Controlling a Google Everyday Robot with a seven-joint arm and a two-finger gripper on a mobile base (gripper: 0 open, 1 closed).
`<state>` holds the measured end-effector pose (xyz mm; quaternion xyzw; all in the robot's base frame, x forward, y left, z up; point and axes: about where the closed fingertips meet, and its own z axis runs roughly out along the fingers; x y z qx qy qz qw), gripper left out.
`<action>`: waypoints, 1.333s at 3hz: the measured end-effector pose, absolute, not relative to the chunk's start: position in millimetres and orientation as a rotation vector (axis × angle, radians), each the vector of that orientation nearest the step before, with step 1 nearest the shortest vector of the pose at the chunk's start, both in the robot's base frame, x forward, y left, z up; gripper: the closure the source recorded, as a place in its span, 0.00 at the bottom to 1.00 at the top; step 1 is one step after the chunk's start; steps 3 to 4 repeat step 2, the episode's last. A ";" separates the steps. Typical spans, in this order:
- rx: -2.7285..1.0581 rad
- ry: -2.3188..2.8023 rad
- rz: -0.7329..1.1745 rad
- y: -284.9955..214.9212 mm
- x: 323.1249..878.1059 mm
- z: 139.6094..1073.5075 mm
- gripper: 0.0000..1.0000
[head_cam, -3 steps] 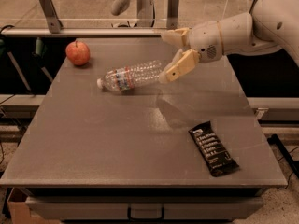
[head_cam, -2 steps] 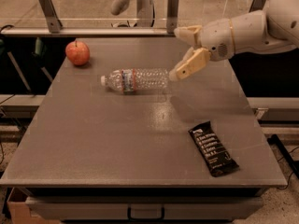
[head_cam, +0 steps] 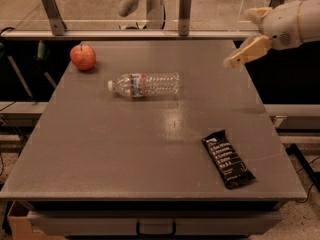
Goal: Knock water bottle over
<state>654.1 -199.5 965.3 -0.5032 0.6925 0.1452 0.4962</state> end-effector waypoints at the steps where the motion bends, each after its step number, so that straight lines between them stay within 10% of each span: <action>1: -1.131 1.718 0.166 -270.4 669.6 988.9 0.00; 4: -1.122 1.715 0.143 -277.9 670.6 996.0 0.00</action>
Offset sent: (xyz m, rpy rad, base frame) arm 0.0134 -0.0608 0.0199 -0.0538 -0.0591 -0.1276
